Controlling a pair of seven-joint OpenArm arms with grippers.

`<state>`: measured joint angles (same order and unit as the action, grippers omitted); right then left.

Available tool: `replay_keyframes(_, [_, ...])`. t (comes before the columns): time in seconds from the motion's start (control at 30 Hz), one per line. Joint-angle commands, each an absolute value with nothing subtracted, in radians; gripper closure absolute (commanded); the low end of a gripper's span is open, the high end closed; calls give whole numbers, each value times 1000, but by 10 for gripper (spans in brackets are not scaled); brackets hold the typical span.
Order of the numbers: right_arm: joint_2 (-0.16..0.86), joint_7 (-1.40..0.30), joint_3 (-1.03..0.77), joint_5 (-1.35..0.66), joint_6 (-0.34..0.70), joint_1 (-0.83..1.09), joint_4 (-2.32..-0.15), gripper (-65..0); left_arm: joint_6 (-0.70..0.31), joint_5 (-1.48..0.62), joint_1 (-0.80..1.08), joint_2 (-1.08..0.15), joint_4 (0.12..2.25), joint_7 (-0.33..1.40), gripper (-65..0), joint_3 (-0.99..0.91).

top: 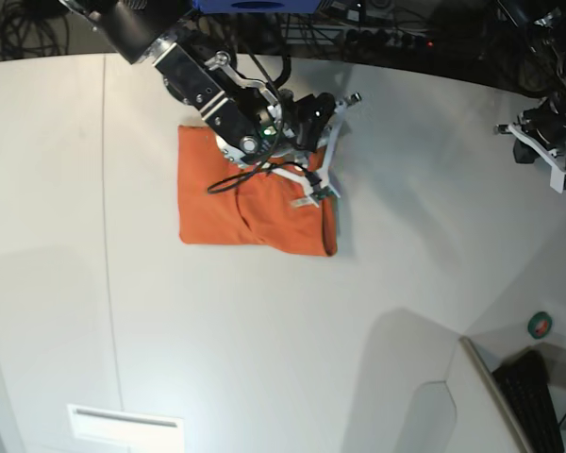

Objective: Layout the t-shirt on the table in an organized manner, then fold the t-shirt properly
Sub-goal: 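Release the shirt and lift the right gripper to its edge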

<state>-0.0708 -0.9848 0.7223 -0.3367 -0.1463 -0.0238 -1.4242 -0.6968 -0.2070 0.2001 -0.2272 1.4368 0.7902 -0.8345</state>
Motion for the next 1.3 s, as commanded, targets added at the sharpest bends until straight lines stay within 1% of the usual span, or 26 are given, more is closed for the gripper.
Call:
replay_keyframes(0.0, [-94, -963, 725, -337, -147, -50, -1409, 0, -698, -211, 197, -249, 1455, 774, 0, -835])
replay_keyframes(0.07, [-117, -952, 725, -337, -147, -67, -1356, 0, -698, -213, 199, -248, 1455, 774, 0, -835])
replay_keyframes(0.17, [-119, -960, 727, -337, -147, -81, -1354, 0, -698, -213, 197, -248, 1449, 774, 0, -835])
replay_keyframes(0.27, [-110, -1030, 723, -337, -147, -73, -1480, 0, -698, -213, 197, -248, 1449, 774, 0, -835])
replay_keyframes(0.33, [-82, -1093, 719, -337, -147, -53, -1593, 0, -698, -213, 197, -248, 1454, 774, 0, -835])
replay_keyframes(0.4, [-61, -1116, 716, -337, -147, -48, -1676, 0, -698, -213, 193, -248, 1449, 774, 0, -835])
replay_keyframes(0.43, [-50, -1113, 716, -337, -147, -51, -1681, 0, -698, -213, 191, -248, 1449, 774, 0, -835])
replay_keyframes(0.53, [-41, -1076, 700, -337, -147, -71, -1586, 0, -698, -213, 194, -246, 1455, 774, 0, -828])
replay_keyframes(0.63, [-47, -1003, 702, -337, -147, -81, -1449, 0, -698, -213, 197, -239, 1461, 774, 0, -769])
replay_keyframes(0.7, [-67, -977, 704, -338, -147, -79, -1403, 0, -698, -213, 200, -234, 1486, 774, 0, -730])
replay_keyframes(0.8, [-99, -972, 716, -338, -147, -74, -1379, 0, -698, -213, 206, -200, 1531, 776, 0, -684])
replay_keyframes(0.93, [-94, -975, 745, -338, -147, -74, -1434, 0, -698, -213, 208, -154, 1596, 776, 0, -616])
replay_keyframes(0.97, [-87, -983, 736, -338, -147, -73, -1463, 0, -698, -213, 209, -145, 1606, 776, -30, -595])
replay_keyframes(1.03, [-56, -1021, 694, -338, -147, -59, -1532, 0, -698, -214, 208, -124, 1621, 794, -183, -544])
replay_keyframes(1.1, [-22, -1047, 628, -338, -147, -47, -1603, 0, -698, -216, 199, -101, 1629, 865, -321, -504])
replay_keyframes(1.13, [-2, -1055, 588, -338, -147, -41, -1636, 0, -698, -217, 185, -93, 1630, 895, -377, -481])
replay_keyframes(1.2, [41, -1075, 504, -338, -147, -30, -1693, 0, -698, -260, 160, -81, 1620, 946, -472, -444])
replay_keyframes(1.27, [87, -1099, 433, -340, -145, -28, -1735, 0, -698, -328, 153, -81, 1620, 975, -523, -412])
